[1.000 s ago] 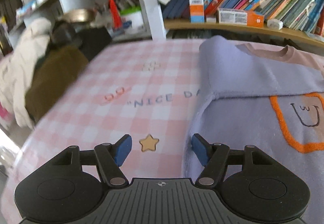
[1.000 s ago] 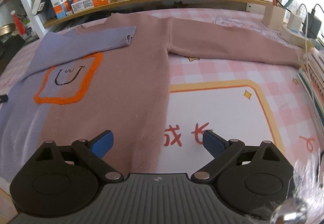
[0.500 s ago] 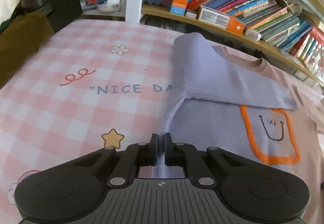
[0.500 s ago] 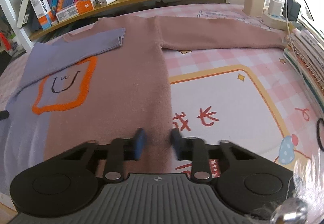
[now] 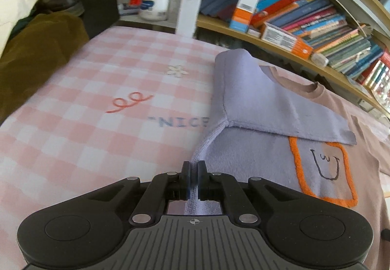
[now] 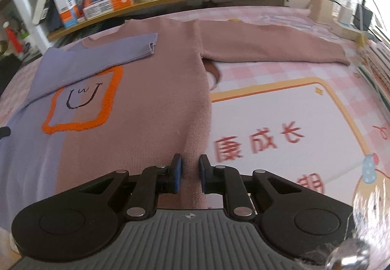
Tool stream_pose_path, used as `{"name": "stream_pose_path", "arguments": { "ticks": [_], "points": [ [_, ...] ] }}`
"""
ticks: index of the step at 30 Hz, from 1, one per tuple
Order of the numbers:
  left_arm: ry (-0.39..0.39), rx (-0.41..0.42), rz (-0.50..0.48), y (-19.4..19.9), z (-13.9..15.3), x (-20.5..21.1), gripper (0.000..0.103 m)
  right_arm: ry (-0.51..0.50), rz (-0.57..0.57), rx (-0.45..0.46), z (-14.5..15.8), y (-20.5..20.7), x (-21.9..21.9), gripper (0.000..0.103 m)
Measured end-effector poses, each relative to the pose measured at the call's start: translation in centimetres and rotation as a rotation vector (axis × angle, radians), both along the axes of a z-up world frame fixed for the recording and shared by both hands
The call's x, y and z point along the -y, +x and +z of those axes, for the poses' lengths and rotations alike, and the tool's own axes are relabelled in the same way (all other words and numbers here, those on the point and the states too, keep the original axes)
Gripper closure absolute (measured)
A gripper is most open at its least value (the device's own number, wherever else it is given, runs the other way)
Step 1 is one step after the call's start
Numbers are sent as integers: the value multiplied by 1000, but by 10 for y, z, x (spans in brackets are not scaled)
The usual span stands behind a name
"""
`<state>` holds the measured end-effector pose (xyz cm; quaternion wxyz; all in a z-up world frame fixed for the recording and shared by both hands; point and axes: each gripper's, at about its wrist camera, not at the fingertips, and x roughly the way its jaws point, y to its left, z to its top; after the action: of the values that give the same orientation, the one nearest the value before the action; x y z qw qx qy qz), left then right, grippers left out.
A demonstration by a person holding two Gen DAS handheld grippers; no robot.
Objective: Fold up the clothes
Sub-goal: 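Pinch the folded lavender side edge with the left tool, then release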
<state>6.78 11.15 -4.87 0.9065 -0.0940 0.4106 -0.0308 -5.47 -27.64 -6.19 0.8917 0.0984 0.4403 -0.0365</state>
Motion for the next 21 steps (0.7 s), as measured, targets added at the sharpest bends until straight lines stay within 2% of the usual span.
{"name": "stream_pose_path", "arguments": {
  "ticks": [6, 9, 13, 18, 20, 21],
  "points": [
    [19, -4, -20, 1, -1, -13, 98, -14, 12, 6, -1, 0, -18, 89],
    [30, -10, -36, 2, -1, -14, 93, -20, -6, 6, -1, 0, -19, 89],
    [54, 10, -63, -7, 6, -11, 92, -22, -44, 11, 3, -5, -18, 84],
    [115, 82, -96, -30, 20, 2, 66, -36, -90, 36, 14, -20, -15, 75],
    [123, 113, -112, -38, 24, 9, 45, -46, -113, 40, 18, -27, -13, 72],
    [127, 129, -120, -42, 26, 13, 41, -51, -125, 40, 19, -31, -11, 70]
  ]
}}
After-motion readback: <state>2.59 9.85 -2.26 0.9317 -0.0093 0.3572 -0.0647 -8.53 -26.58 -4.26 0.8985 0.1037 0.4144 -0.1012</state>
